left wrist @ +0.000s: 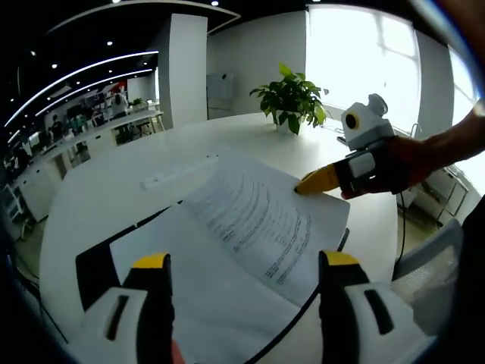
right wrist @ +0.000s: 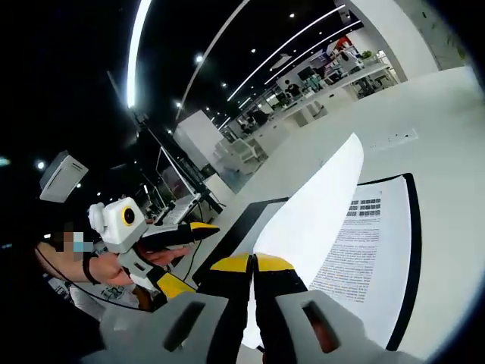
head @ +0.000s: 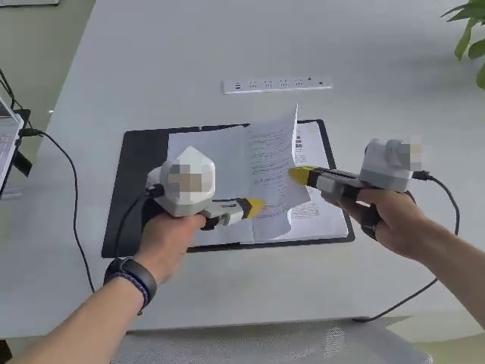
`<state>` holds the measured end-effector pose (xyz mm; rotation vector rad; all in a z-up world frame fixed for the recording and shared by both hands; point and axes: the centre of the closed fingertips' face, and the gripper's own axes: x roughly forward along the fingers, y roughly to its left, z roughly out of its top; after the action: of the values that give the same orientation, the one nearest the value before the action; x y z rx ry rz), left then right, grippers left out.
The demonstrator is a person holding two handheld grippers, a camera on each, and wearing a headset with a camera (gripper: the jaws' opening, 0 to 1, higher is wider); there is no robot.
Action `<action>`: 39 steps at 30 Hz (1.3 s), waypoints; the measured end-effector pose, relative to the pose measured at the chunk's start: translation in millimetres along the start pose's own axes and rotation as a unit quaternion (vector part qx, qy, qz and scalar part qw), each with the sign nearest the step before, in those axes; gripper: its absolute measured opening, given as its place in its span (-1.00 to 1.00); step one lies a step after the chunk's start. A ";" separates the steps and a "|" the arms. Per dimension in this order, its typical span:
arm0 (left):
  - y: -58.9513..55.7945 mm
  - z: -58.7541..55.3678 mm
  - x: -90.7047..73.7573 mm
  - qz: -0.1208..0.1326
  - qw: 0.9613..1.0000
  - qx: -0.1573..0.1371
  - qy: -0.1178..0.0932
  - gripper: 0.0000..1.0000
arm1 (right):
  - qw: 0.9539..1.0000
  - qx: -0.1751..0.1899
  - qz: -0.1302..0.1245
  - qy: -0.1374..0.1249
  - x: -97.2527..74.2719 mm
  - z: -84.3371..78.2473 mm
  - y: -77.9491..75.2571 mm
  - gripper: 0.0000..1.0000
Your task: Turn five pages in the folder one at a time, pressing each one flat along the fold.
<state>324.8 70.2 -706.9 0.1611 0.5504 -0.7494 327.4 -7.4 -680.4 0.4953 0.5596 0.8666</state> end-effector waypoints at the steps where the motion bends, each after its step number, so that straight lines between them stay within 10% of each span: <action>1: 3.2 -1.2 -4.0 0.003 1.000 -0.002 -0.002 0.58 | 1.000 -0.002 0.003 0.000 2.7 1.1 3.1 -1.00; 39: 58.7 -47.3 -95.9 0.069 0.997 -0.044 -0.003 0.65 | 0.991 -0.015 0.114 0.069 125.6 -35.3 104.4 -1.00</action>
<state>287.8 186.2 -699.5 0.1144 0.5602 -0.5907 311.7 158.9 -674.9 0.4795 0.6235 1.1322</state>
